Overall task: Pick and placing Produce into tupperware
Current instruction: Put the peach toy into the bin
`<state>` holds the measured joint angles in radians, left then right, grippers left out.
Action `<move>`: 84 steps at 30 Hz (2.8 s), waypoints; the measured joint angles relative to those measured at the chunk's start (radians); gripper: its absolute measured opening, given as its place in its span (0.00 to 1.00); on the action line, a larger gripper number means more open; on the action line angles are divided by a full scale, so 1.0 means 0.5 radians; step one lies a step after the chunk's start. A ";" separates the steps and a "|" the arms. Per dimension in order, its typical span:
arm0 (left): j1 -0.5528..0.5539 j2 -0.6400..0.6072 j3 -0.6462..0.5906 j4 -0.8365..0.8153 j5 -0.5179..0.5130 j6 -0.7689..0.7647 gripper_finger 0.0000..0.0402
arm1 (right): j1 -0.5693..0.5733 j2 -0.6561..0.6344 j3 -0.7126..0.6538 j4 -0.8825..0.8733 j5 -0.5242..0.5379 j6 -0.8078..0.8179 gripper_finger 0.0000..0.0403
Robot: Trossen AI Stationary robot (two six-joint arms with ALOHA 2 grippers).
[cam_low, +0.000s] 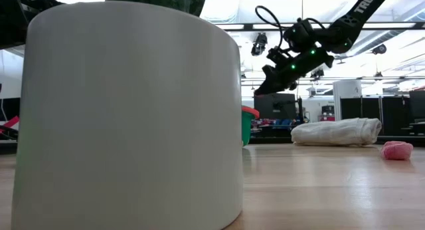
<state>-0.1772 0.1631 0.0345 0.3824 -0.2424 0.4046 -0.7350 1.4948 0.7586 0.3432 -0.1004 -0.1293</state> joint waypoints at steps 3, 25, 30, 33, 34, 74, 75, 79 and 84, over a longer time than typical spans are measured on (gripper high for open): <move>0.000 0.001 0.000 0.000 -0.001 0.000 0.11 | 0.032 0.000 0.001 0.050 -0.109 0.038 0.17; 0.000 0.000 -0.001 0.002 -0.002 0.001 0.11 | 0.351 -0.002 0.000 0.460 -0.281 0.144 0.17; 0.000 0.000 -0.001 0.002 -0.002 0.001 0.11 | 0.404 -0.002 0.000 0.501 -0.289 0.154 0.17; 0.000 0.000 -0.001 0.002 -0.002 0.001 0.11 | 0.401 -0.002 0.001 0.563 -0.277 0.193 0.17; 0.001 0.000 -0.001 0.002 -0.002 0.001 0.11 | 0.399 -0.002 0.006 0.579 -0.252 0.226 0.17; 0.000 0.000 -0.001 0.003 -0.003 -0.008 0.11 | 0.392 0.657 1.088 -0.966 -0.057 0.184 0.17; 0.000 0.000 -0.001 0.003 -0.002 -0.008 0.11 | 0.391 0.671 1.088 -0.971 -0.057 0.182 0.17; 0.000 0.000 -0.001 0.003 -0.002 -0.008 0.11 | 0.387 0.735 1.087 -1.015 -0.055 0.171 0.17; 0.000 -0.001 -0.001 0.002 -0.002 -0.009 0.11 | 0.387 0.795 1.085 -1.062 0.017 0.151 0.17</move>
<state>-0.1772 0.1628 0.0341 0.3832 -0.2434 0.4000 -0.5415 1.8925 1.3010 -0.1880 -0.0920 -0.0540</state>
